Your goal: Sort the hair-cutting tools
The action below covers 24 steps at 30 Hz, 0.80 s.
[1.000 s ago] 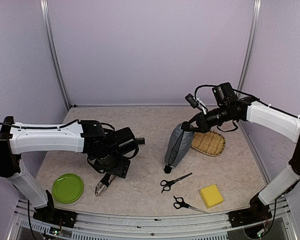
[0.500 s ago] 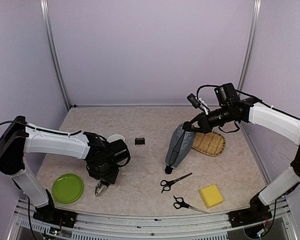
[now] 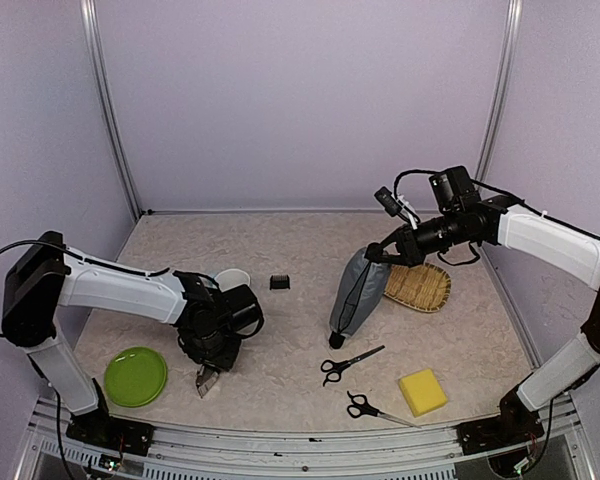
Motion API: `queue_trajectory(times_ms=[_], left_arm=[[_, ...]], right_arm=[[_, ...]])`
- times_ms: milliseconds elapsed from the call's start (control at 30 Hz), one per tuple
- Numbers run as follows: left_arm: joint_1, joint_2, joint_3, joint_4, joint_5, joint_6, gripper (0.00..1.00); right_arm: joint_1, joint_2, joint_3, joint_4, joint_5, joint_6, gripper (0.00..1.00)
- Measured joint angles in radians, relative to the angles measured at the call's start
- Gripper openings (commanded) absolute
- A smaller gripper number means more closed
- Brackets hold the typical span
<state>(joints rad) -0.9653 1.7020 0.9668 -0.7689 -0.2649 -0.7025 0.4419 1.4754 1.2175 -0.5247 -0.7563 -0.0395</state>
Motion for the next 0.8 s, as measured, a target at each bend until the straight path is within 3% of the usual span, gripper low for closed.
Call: queue_trajectory(times_ms=[233, 433, 800], left_arm=[[-0.084, -0.004, 0.014, -0.043, -0.01, -0.028, 0.17], [-0.212, -0.051, 0.145, -0.126, -0.021, -0.062, 0.03], [-0.269, -0.113, 0.304, -0.143, -0.067, -0.025, 0.0]], right_arm=[[0.0, 0.002, 0.001, -0.001, -0.006, -0.001, 0.0], [-0.008, 0.038, 0.032, -0.032, -0.02, -0.026, 0.0], [-0.021, 0.069, 0.079, -0.049, -0.063, -0.04, 0.0]])
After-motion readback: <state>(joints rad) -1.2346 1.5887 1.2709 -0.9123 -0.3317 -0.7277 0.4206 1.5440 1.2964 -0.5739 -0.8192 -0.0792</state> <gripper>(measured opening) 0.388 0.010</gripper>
